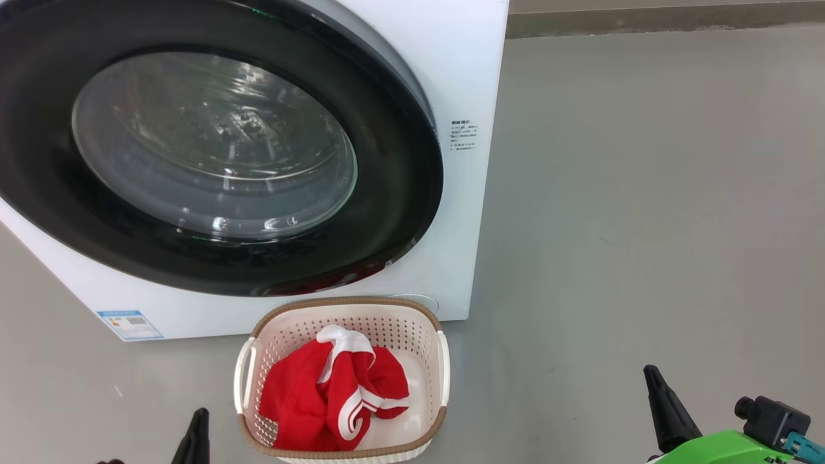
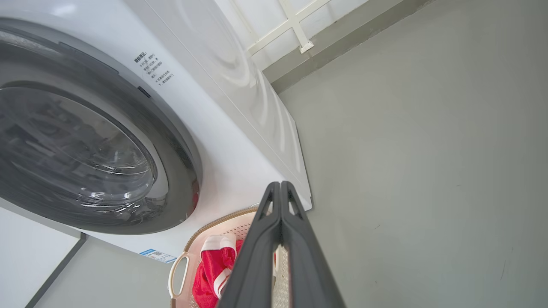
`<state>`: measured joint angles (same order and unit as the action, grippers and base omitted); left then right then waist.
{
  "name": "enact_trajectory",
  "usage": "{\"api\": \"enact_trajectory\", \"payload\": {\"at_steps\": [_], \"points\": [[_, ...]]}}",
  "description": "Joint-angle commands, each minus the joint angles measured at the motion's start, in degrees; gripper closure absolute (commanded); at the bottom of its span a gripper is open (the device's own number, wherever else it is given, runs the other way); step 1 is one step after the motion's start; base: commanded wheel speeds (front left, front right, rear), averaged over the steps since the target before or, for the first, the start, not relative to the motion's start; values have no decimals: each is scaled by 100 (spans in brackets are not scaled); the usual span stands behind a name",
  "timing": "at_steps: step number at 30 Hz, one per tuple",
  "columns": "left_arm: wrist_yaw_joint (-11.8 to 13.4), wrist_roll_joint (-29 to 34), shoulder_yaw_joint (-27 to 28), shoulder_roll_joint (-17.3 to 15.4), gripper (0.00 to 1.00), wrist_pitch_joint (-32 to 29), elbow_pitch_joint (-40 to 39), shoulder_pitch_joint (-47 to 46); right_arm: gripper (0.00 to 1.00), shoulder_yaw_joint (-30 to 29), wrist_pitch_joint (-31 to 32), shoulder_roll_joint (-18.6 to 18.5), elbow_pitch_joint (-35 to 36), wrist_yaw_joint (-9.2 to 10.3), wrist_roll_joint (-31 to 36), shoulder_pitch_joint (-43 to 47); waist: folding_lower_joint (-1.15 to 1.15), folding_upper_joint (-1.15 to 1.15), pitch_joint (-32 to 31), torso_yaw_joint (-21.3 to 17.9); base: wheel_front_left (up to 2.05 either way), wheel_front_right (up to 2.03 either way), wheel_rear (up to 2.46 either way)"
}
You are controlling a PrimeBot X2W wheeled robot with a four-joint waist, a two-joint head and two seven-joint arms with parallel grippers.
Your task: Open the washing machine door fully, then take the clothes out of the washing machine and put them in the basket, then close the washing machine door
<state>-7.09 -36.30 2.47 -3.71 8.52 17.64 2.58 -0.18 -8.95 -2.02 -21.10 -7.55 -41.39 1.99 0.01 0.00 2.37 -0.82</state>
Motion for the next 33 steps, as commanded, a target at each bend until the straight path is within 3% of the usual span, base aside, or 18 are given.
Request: {"api": "enact_trajectory", "payload": {"at_steps": [1,33], "points": [[-12,-159,106,-41,100,-65,-168,-240,100,-13,24,-82,167,2,-173,-263,-1,0,-3,1,0,0,0],[-22,-2148,218,5,100,-594,-239,-474,100,-204,552,-110,367,4,-2002,-463,-1,0,-83,31,0,0,0]]}}
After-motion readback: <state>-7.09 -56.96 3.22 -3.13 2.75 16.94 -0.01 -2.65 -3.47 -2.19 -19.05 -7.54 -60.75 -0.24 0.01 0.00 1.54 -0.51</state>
